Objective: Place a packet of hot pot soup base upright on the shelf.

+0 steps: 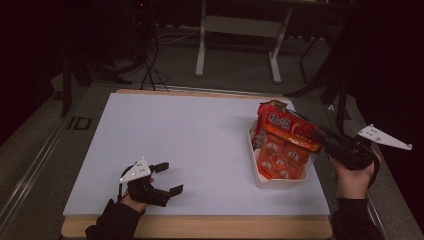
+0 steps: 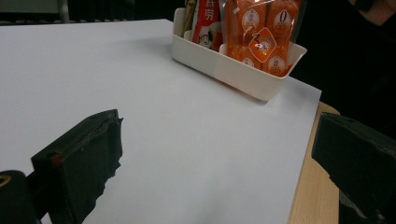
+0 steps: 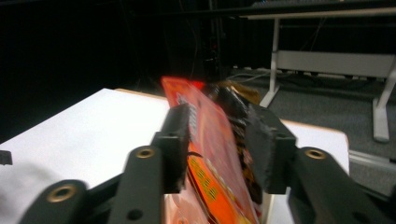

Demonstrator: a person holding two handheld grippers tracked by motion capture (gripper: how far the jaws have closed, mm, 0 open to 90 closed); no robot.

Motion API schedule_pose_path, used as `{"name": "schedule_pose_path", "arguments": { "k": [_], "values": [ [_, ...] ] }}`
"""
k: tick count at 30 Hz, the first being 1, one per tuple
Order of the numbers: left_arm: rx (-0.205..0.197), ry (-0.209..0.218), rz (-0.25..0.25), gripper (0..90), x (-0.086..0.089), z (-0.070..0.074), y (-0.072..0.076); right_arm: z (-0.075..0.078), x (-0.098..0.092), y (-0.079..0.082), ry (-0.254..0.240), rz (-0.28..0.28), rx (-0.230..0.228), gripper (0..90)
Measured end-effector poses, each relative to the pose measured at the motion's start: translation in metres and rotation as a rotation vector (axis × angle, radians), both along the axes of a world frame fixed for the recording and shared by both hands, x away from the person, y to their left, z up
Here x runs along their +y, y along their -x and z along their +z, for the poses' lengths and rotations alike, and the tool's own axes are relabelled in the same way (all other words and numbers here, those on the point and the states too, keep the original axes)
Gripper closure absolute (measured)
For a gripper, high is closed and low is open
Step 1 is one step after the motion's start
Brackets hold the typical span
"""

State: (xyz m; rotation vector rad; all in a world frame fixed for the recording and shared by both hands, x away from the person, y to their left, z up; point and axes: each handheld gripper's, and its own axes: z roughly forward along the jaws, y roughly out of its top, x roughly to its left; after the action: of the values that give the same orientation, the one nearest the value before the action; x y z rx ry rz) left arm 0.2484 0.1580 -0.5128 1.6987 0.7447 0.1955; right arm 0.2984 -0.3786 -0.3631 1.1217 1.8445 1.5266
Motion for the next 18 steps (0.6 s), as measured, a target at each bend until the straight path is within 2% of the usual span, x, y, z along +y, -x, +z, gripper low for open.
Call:
{"name": "schedule_pose_path", "arguments": {
  "k": [3,6,11,18],
  "values": [
    [0.004,-0.012,0.001,2.3,0.0,-0.001,0.0,0.006,0.004,0.002,0.01,0.009,-0.017,55.5],
    [0.007,-0.014,0.001,2.3,0.0,-0.002,-0.001,0.017,0.015,0.007,0.016,0.032,-0.044,46.1],
    [0.008,-0.014,0.001,2.3,0.0,-0.001,0.0,0.027,0.029,0.011,0.024,0.047,-0.067,37.0],
    [0.007,-0.014,0.001,2.3,0.0,-0.001,0.0,0.032,0.052,0.014,0.012,0.102,-0.062,22.9]
  ]
}}
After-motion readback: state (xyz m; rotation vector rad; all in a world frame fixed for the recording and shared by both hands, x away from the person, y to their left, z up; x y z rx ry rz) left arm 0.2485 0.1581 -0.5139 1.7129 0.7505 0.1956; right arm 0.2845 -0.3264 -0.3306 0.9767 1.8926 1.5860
